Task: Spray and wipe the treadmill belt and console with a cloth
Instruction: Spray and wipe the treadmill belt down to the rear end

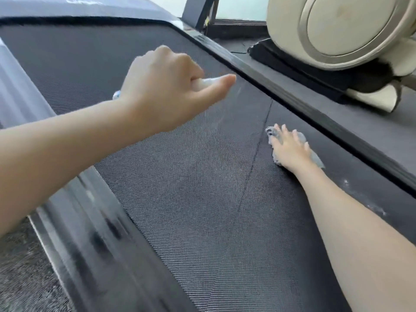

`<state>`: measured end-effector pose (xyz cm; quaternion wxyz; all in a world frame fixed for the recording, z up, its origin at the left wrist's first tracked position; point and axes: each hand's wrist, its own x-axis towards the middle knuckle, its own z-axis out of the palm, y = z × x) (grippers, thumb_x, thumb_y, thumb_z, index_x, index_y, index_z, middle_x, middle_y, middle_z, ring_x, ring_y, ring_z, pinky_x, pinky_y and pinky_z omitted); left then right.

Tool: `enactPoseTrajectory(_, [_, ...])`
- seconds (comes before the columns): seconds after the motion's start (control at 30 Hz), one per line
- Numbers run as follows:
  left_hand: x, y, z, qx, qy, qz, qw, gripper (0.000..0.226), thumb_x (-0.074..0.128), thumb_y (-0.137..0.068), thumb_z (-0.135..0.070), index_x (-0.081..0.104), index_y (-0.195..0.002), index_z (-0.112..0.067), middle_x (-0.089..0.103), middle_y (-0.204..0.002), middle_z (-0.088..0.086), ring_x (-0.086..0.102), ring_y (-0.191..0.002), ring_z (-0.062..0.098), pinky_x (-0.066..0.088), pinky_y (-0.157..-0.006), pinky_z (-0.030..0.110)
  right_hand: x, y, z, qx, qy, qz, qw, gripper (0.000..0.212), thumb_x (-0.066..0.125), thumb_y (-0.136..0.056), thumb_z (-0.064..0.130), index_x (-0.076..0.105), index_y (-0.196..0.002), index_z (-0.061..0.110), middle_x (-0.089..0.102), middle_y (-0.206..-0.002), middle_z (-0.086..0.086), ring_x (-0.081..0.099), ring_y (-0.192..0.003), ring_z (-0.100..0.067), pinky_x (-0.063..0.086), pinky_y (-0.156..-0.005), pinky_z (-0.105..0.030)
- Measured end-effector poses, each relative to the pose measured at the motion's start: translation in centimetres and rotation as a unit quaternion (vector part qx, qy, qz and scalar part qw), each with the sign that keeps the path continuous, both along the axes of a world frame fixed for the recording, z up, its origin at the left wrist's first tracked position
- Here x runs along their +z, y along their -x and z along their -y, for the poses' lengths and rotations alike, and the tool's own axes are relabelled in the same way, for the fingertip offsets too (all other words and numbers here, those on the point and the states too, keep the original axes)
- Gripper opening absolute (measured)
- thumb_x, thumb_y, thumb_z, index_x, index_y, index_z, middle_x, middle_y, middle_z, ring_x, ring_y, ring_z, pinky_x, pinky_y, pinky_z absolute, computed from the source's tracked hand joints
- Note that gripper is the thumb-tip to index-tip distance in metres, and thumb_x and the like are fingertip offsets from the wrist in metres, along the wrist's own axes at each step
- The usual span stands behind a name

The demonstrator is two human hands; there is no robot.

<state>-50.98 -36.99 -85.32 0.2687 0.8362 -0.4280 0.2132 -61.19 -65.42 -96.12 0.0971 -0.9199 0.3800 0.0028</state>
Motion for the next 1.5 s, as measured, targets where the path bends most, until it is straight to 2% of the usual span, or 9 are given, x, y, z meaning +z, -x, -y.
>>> enactPoseTrajectory(0.1, [-0.1, -0.5, -0.7, -0.002, -0.002, -0.001, 1.0, 0.065, 0.028, -0.082, -0.069, 0.022, -0.047, -0.014, 0.025, -0.044, 0.002, 0.024, -0.041, 0.02, 0.021, -0.047, 0.028, -0.6, -3.1, -1.5, 0.057, 0.018, -0.007, 0.998, 0.052, 0.018, -0.102, 0.043, 0.006, -0.152, 0.032, 0.001, -0.161, 0.007, -0.003, -0.148, -0.02, -0.001, -0.118, -0.049])
enactPoseTrajectory(0.27, [-0.7, -0.3, -0.6, -0.016, -0.013, -0.001, 1.0, 0.064, 0.026, -0.082, -0.069, 0.022, -0.046, -0.017, 0.025, -0.043, 0.0, 0.023, -0.041, 0.017, 0.021, -0.048, 0.029, -0.7, -5.4, -9.7, 0.259, 0.015, 0.031, 0.965, 0.05, 0.022, -0.101, 0.046, 0.012, -0.149, 0.04, 0.005, -0.16, 0.011, -0.003, -0.148, -0.016, -0.003, -0.119, -0.046])
enactPoseTrajectory(0.5, [-0.4, 1.7, 0.0, -0.033, -0.012, -0.003, 0.999, 0.065, 0.029, -0.085, -0.069, 0.021, -0.047, -0.016, 0.023, -0.044, 0.001, 0.021, -0.041, 0.019, 0.021, -0.047, 0.029, -0.5, 1.0, -18.4, 0.424, -0.023, 0.036, 0.905, 0.053, 0.029, -0.099, 0.05, 0.014, -0.149, 0.041, 0.002, -0.159, 0.018, -0.012, -0.146, -0.007, -0.014, -0.116, -0.037])
enactPoseTrajectory(0.67, [0.3, 3.5, -0.2, -0.031, -0.005, -0.009, 0.999, 0.064, 0.033, -0.087, -0.065, 0.02, -0.051, -0.014, 0.022, -0.047, 0.003, 0.02, -0.043, 0.021, 0.018, -0.047, 0.032, -1.2, 9.3, -17.3, 0.382, -0.029, 0.049, 0.922, 0.055, 0.022, -0.095, 0.057, 0.012, -0.148, 0.045, 0.001, -0.157, 0.025, -0.015, -0.142, 0.004, -0.014, -0.117, -0.031])
enactPoseTrajectory(0.83, [0.9, 4.7, -1.3, -0.048, 0.007, -0.004, 0.999, 0.064, 0.029, -0.086, -0.067, 0.021, -0.053, -0.013, 0.02, -0.049, 0.005, 0.018, -0.046, 0.023, 0.018, -0.045, 0.031, -2.0, 13.6, -8.3, 0.137, -0.015, 0.04, 0.99, 0.057, 0.024, -0.094, 0.057, 0.014, -0.148, 0.043, 0.006, -0.158, 0.021, -0.006, -0.145, 0.0, -0.005, -0.119, -0.041])
enactPoseTrajectory(0.93, [1.3, 5.2, -1.7, -0.062, 0.021, -0.009, 0.998, 0.065, 0.031, -0.086, -0.067, 0.023, -0.052, -0.012, 0.022, -0.049, 0.006, 0.021, -0.045, 0.024, 0.022, -0.047, 0.031, -2.1, 13.0, -6.8, 0.049, -0.001, 0.016, 0.999, 0.054, 0.027, -0.099, 0.049, 0.015, -0.15, 0.037, 0.006, -0.16, 0.014, -0.005, -0.147, -0.008, -0.005, -0.119, -0.042])
enactPoseTrajectory(1.03, [1.8, 5.9, -1.8, -0.079, 0.043, -0.022, 0.996, 0.063, 0.034, -0.088, -0.064, 0.021, -0.052, -0.014, 0.021, -0.049, 0.007, 0.02, -0.045, 0.024, 0.021, -0.048, 0.033, -1.8, 11.8, -10.2, 0.069, -0.009, 0.022, 0.997, 0.052, 0.027, -0.101, 0.046, 0.016, -0.15, 0.036, 0.005, -0.16, 0.011, -0.005, -0.147, -0.012, -0.004, -0.119, -0.042])
enactPoseTrajectory(1.27, [2.4, 7.7, -1.2, -0.146, 0.077, -0.047, 0.985, 0.066, 0.029, -0.084, -0.069, 0.02, -0.053, -0.012, 0.023, -0.049, 0.009, 0.021, -0.045, 0.024, 0.018, -0.049, 0.037, -0.9, 12.6, -20.9, 0.223, -0.056, 0.053, 0.972, 0.05, 0.032, -0.1, 0.044, 0.018, -0.148, 0.04, 0.005, -0.159, 0.016, -0.009, -0.146, -0.006, -0.007, -0.119, -0.041])
enactPoseTrajectory(1.5, [0.7, 10.6, 1.4, -0.201, 0.058, -0.074, 0.975, 0.071, 0.027, -0.078, -0.072, 0.035, -0.051, -0.007, 0.032, -0.047, 0.003, 0.036, -0.049, 0.026, 0.029, -0.053, 0.032, -0.9, 19.7, -22.5, 0.29, -0.059, 0.03, 0.955, 0.053, 0.036, -0.099, 0.041, 0.022, -0.149, 0.036, 0.009, -0.158, 0.019, -0.005, -0.147, -0.008, -0.002, -0.12, -0.045])
